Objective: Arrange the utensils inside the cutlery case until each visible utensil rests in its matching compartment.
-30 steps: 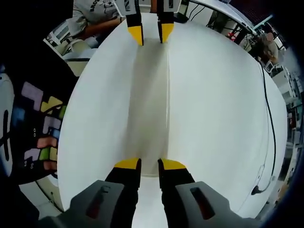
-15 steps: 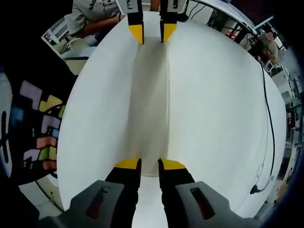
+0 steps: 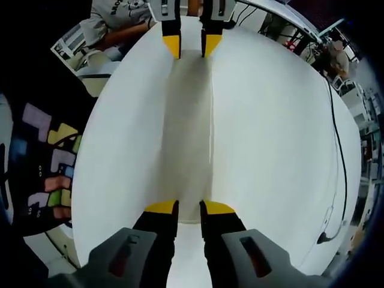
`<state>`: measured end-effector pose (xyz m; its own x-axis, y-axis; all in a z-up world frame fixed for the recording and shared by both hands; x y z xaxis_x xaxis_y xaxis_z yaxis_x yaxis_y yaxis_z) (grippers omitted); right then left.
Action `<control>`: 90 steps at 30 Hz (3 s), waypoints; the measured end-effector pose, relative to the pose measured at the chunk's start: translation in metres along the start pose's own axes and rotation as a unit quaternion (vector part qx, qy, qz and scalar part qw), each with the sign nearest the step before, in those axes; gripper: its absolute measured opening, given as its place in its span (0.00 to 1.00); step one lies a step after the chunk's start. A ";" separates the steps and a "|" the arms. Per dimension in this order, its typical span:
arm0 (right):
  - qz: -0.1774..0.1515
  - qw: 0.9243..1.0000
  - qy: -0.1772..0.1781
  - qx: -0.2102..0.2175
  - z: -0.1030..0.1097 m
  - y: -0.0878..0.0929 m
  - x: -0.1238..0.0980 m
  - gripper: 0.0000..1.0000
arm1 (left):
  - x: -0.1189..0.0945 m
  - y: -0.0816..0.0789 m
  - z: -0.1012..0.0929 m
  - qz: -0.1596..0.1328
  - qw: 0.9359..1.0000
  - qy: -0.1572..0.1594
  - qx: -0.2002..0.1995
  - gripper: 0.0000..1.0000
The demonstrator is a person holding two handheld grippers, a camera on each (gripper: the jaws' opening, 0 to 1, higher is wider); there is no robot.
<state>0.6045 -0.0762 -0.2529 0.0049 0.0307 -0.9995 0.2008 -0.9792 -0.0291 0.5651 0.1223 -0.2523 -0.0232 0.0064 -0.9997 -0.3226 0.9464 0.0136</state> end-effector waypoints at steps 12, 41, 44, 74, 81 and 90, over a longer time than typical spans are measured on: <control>0.019 1.000 0.004 -0.003 0.000 -0.001 0.000 0.15 | -0.001 -0.001 0.001 0.005 1.000 0.001 -0.003 0.23; -0.102 0.994 0.038 0.030 0.011 0.017 -0.001 0.22 | -0.002 0.009 0.001 -0.055 0.997 -0.043 -0.022 0.34; -0.143 0.989 0.021 0.042 0.018 0.016 -0.007 0.27 | -0.009 0.007 -0.003 -0.102 0.994 -0.032 -0.036 0.34; -0.173 0.984 0.008 0.037 0.012 0.013 0.029 0.42 | 0.031 0.016 -0.005 -0.162 0.986 -0.011 -0.032 0.50; -0.172 0.984 0.005 0.044 0.010 0.011 0.034 0.44 | 0.034 0.015 -0.003 -0.195 0.980 -0.002 -0.037 0.46; -0.183 0.981 0.016 0.058 0.010 0.011 0.035 0.43 | 0.037 0.017 -0.005 -0.252 0.967 -0.019 -0.031 0.46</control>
<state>0.5968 -0.0874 -0.2886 -0.0163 0.3892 -0.9210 0.0825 -0.9175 -0.3891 0.5544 0.1367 -0.2888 0.1863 -0.4380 -0.8794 -0.3401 0.8110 -0.4760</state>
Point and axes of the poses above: the point that each gripper's makers call its tool centre point, and the gripper's own axes: x roughly forward along the fingers, z roughly to its left, y roughly out of its underside, the point moved 6 cm from there along -x, roughly backward along the fingers, and after that the axes turned 9 degrees about z, right-handed, at the moved point
